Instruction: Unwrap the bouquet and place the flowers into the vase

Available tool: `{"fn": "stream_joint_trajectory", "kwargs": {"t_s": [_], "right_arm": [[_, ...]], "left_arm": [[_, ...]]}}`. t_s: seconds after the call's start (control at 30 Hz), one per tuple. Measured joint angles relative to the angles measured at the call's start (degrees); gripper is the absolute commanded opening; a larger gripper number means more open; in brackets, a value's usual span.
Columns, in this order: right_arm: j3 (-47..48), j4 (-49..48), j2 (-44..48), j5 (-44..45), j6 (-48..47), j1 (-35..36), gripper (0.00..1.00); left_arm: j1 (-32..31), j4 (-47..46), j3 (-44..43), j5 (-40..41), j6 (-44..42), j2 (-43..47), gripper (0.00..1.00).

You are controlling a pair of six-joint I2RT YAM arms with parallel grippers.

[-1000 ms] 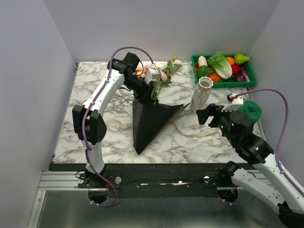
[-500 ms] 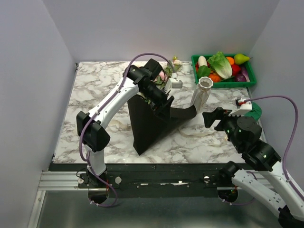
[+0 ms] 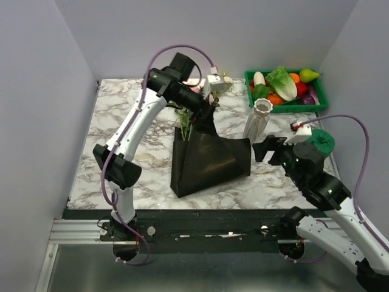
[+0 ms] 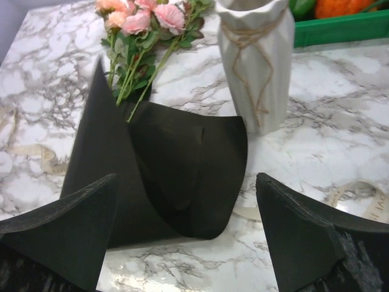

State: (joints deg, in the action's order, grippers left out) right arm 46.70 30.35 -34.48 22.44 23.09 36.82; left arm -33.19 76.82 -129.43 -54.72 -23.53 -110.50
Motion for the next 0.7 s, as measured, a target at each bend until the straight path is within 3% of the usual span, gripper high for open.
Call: {"fn": "stream_joint_trajectory", "kwargs": {"t_s": [0.1, 0.2, 0.27, 0.5, 0.7], "right_arm": [[0.0, -4.2, -5.6, -3.3, -1.6, 0.0, 1.0], [0.5, -8.0, -12.7, -7.8, -3.7, 0.0, 1.0], [0.9, -10.5, -17.3, -10.8, -4.9, 0.0, 1.0], [5.0, -16.8, -31.4, -18.2, -7.6, 0.0, 1.0], [12.9, -21.2, -47.0, -23.6, -9.4, -0.1, 1.0]], "left_arm": [[8.4, -3.0, 3.6, 0.4, 3.1, 4.1, 0.99], [17.2, -10.4, 13.9, 6.4, 5.6, 9.9, 0.99], [19.3, -13.1, 18.3, 10.4, 5.7, 10.8, 0.99], [16.3, -19.5, 30.9, 16.8, 4.6, 4.4, 0.99], [15.3, -22.3, 35.0, 18.1, 4.7, 3.1, 0.99]]}}
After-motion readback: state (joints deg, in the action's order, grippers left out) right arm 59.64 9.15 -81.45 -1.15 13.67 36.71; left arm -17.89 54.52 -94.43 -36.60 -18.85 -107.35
